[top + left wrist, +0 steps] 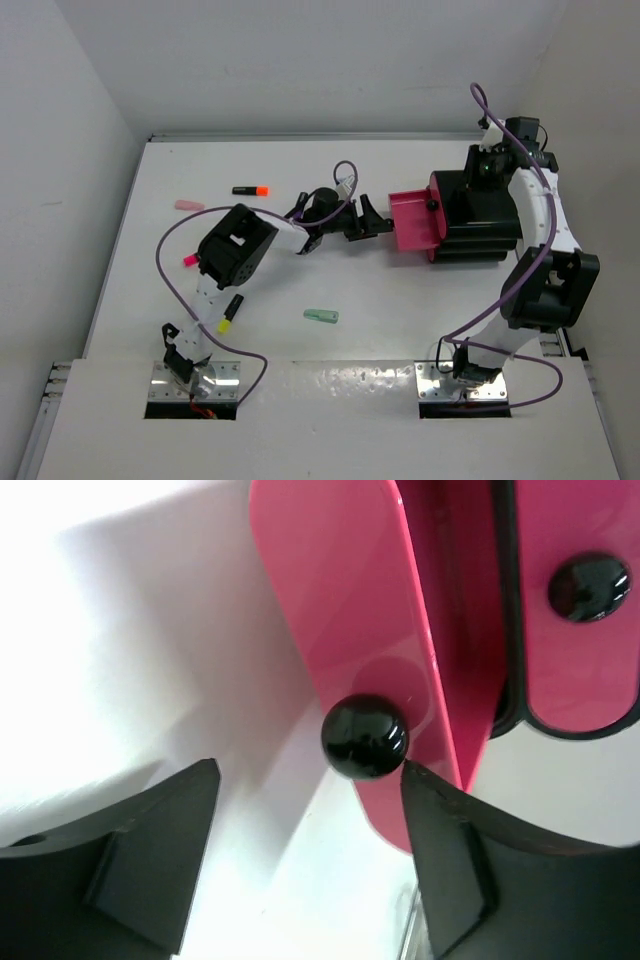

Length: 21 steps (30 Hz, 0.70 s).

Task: Sort the stationery into containers
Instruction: Open the drawer in the storage box, then pick up the pen from the center of the board.

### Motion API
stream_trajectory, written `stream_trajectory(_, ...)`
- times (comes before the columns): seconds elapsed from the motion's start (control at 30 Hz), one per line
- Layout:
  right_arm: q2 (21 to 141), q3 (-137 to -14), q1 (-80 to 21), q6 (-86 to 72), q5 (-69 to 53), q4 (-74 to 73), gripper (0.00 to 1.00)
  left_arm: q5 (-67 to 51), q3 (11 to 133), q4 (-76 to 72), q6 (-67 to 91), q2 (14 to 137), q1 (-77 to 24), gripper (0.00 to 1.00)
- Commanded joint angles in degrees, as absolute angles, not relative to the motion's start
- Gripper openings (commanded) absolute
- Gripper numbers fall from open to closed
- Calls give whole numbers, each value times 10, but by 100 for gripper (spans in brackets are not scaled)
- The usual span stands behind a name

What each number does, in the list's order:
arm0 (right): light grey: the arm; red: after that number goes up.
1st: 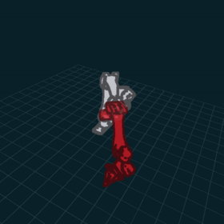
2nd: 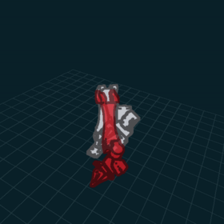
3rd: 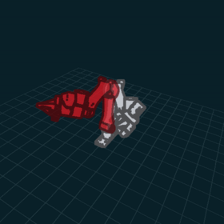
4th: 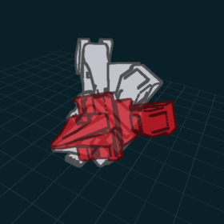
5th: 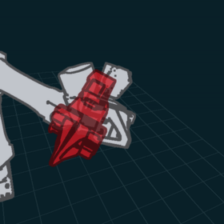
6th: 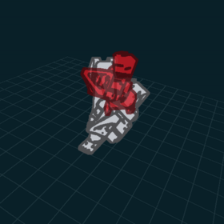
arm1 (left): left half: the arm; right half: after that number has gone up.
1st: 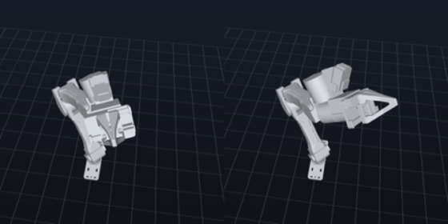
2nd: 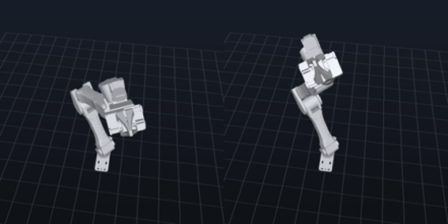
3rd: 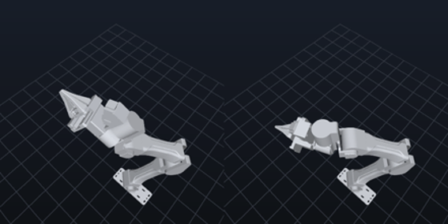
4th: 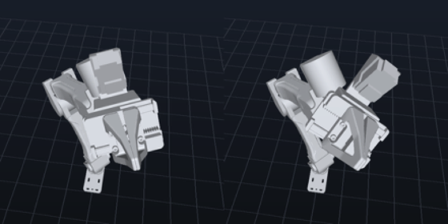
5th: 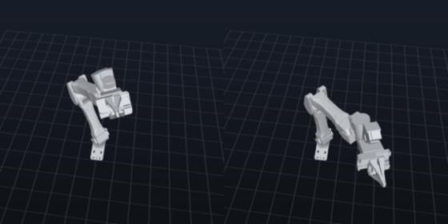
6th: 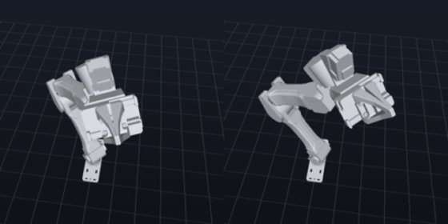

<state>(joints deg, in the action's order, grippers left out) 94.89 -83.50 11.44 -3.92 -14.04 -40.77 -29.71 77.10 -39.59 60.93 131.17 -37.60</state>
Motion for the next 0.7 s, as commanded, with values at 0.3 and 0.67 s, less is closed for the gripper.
stream_trajectory(0.3,971,-811,118,-53,-105,-559,32,-270,732,-178,407,1125,-349,83)
stream_trajectory(0.67,904,-845,118,-55,-159,-534,38,-121,750,180,182,980,-242,100)
